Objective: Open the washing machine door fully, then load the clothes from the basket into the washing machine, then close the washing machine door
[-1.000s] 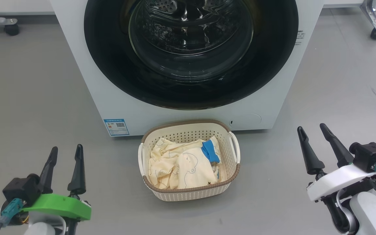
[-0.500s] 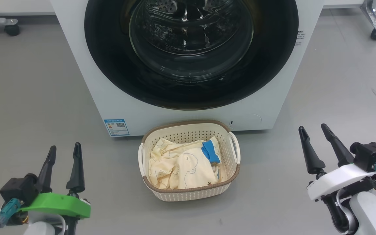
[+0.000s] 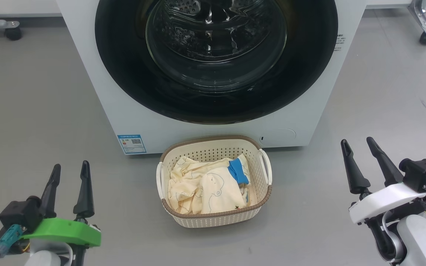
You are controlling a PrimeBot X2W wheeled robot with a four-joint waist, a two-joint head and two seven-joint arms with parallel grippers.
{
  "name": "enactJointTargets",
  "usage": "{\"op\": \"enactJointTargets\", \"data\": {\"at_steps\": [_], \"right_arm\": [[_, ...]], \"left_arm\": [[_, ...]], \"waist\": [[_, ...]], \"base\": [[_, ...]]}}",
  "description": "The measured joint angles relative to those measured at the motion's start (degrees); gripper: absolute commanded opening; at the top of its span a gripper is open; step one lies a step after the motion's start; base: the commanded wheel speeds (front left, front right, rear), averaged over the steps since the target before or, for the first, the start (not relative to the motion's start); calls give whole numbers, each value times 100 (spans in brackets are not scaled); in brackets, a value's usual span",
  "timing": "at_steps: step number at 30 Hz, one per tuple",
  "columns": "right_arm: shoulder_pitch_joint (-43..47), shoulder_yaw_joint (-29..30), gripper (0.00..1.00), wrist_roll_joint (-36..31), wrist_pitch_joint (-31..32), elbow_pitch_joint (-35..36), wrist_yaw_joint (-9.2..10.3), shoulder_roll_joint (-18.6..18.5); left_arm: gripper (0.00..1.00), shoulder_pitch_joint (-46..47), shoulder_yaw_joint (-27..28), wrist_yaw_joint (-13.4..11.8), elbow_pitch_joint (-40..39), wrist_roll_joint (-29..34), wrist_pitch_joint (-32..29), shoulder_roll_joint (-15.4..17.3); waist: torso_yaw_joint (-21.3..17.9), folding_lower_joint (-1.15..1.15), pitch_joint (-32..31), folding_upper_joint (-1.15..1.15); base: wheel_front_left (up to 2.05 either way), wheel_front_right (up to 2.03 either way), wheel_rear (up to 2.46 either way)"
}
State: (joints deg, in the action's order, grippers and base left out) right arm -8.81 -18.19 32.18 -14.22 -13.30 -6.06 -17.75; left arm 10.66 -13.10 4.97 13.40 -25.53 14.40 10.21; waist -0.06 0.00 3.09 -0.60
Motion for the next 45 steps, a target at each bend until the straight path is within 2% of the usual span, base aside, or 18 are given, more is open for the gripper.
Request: {"op": "enactJointTargets", "data": {"at_steps": [25, 45], "right_arm": [[-1, 126, 100, -99, -1, 0, -52, 122], [-1, 177, 100, -155, -1, -3, -69, 175]], "left_arm": [[100, -2, 176, 94, 24, 141, 0, -101], [100, -3, 219, 145, 63, 288, 0, -135]], "waist": [[8, 0, -10, 0], [-13, 0, -11, 0]], "base": [[5, 5, -9], [47, 47, -93]]}}
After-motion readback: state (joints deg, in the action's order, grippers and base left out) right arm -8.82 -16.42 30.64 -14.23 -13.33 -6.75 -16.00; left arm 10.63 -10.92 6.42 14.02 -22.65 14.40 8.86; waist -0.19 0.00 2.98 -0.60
